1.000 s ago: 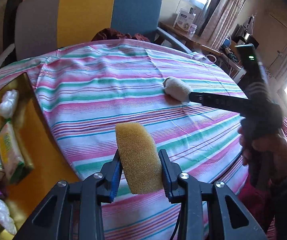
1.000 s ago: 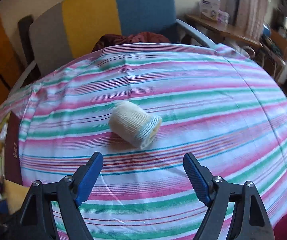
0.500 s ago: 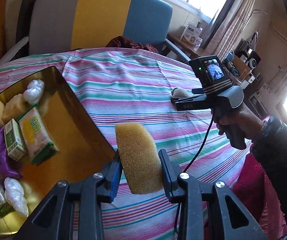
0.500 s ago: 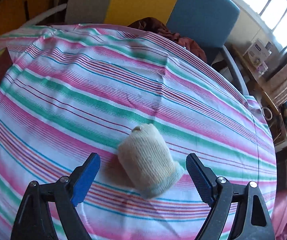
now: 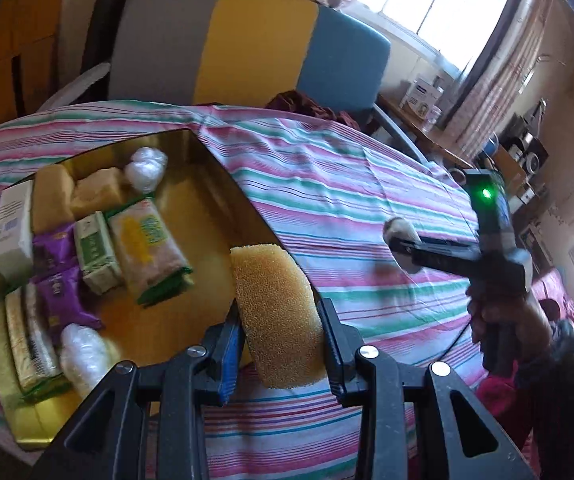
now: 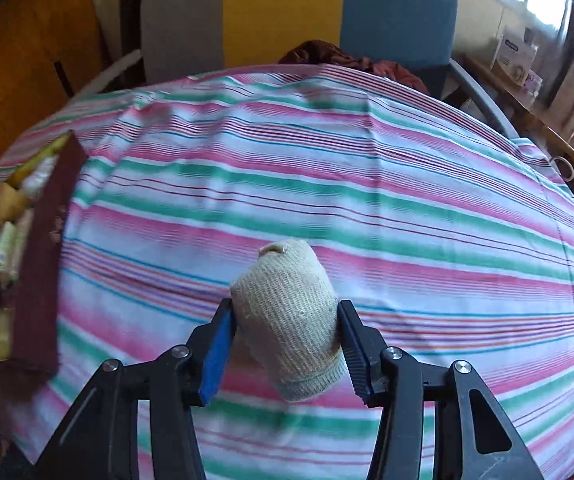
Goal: Organize objects
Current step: 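Lift the yellow sponge with left while right grasps the white knit roll, then carry the yellow sponge into the gold tray and release it with the left gripper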
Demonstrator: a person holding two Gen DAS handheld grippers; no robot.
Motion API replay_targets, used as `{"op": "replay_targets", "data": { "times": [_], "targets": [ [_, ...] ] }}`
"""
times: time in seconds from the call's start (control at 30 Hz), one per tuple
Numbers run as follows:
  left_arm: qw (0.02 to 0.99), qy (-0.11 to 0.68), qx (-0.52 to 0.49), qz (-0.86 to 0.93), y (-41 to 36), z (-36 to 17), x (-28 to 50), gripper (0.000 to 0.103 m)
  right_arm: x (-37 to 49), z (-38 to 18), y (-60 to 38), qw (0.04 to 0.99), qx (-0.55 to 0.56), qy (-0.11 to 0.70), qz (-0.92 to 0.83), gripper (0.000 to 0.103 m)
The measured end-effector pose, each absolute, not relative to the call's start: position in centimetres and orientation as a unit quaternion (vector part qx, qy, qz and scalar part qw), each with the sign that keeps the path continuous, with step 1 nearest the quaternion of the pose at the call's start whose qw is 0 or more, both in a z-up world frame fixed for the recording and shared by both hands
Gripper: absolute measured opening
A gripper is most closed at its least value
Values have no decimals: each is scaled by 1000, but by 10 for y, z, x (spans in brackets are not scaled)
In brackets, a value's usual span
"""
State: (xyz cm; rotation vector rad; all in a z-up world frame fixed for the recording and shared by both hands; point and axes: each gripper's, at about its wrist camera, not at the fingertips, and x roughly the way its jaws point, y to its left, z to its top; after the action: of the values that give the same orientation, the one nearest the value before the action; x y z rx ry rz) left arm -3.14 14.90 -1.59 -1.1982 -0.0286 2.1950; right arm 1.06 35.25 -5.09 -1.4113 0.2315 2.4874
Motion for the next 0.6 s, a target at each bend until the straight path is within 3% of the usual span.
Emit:
{"op": "replay_targets", "data": {
  "times": [0.33, 0.6],
  "targets": [
    [218, -70, -460, 858, 53, -16, -37, 35, 12, -60, 313, 93, -477, 49, 872, 51],
    [230, -61, -448, 862, 60, -16, -37, 35, 12, -59, 307, 92, -477, 32, 873, 51]
  ]
}}
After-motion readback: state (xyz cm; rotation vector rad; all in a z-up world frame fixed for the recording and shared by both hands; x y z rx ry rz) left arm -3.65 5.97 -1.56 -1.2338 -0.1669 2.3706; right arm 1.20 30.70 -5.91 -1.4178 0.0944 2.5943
